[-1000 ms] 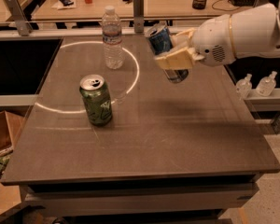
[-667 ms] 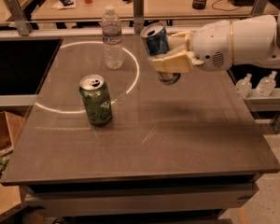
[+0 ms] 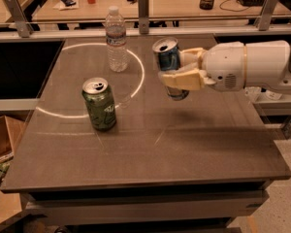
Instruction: Place redbull can upright
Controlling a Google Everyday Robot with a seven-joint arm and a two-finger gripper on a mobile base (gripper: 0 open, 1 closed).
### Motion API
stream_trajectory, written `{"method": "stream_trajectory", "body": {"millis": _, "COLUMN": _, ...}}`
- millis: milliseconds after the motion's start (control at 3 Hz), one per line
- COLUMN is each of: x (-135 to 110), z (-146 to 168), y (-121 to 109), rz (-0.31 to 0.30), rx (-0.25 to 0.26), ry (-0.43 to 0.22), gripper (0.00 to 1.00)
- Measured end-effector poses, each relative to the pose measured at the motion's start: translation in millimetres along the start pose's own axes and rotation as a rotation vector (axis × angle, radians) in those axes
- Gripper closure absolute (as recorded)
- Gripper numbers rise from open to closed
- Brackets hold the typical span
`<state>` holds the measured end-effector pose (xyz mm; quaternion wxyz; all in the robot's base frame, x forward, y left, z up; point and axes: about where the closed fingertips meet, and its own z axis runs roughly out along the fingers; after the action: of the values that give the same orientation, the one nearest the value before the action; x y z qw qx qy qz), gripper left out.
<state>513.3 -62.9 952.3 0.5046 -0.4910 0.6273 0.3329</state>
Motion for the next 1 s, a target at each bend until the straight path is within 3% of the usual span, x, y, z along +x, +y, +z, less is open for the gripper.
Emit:
{"method": "stream_trajectory", "body": {"millis": 333, "x": 17, "z": -9, "y": 6, "rz": 0.052, "rx": 0.035, "ry": -0.106, "gripper": 1.00}}
{"method": "stream_trajectory", "body": {"millis": 1000, "x": 45, "z": -22, "y": 18, "rz": 0.117, "rx": 0.068, "ry": -0.156, "gripper": 1.00}}
